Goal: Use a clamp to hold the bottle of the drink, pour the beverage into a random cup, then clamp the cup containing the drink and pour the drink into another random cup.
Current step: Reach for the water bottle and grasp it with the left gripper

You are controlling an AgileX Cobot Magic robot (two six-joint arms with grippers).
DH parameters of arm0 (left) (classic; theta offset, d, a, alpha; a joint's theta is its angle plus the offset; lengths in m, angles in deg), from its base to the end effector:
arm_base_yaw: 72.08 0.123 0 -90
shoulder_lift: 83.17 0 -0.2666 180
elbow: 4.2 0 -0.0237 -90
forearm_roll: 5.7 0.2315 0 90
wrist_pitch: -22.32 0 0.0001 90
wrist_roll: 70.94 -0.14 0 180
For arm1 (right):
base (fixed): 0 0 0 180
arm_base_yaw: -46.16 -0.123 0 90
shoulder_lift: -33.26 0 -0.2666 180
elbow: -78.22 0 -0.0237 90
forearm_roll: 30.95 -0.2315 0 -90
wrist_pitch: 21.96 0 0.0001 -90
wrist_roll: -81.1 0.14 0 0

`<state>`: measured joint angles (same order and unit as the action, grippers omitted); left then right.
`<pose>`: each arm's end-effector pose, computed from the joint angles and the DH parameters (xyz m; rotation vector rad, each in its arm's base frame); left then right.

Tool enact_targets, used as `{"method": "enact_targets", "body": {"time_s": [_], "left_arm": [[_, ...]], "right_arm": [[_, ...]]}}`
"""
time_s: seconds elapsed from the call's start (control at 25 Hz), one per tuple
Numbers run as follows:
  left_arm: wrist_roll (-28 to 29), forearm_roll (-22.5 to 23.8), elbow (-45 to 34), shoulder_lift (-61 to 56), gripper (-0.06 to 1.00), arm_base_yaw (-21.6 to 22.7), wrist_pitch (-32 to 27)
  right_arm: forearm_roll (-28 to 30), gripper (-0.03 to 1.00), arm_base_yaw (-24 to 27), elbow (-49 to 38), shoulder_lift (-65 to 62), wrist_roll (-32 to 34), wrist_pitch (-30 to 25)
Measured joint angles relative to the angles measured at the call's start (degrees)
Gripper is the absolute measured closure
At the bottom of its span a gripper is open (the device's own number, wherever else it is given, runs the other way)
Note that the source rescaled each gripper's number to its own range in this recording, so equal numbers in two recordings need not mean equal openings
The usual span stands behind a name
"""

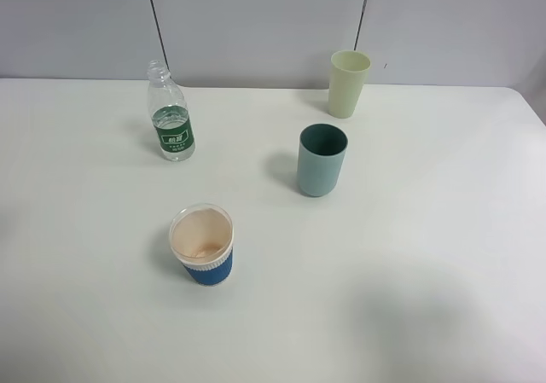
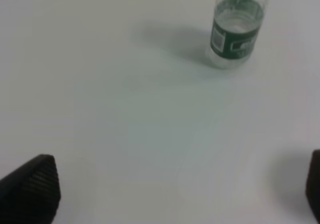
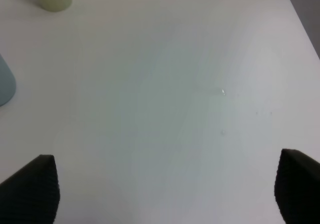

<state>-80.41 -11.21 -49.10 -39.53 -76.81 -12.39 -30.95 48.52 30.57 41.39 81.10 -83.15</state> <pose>0.1537 -0.0204 0.2601 0.2127 2.1380 -0.0567 0.0389 -0.0016 0.2469 0.0420 2.0412 -0.0258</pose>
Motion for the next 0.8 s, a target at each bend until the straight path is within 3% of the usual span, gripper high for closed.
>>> {"method": "enact_targets", "body": {"time_s": [0.48,0.8], "left_arm": [[-3.2,-2.4,0.0,19.0,-0.06,-0.1,5.5],[-4.1,-2.7,0.0,30.5,-0.06,-4.0,10.5]], "right_arm": [[0.3,0.39,0.0,0.0,0.0,0.0,0.0],[0.0,0.39,0.0,0.0,0.0,0.0,0.0]]}}
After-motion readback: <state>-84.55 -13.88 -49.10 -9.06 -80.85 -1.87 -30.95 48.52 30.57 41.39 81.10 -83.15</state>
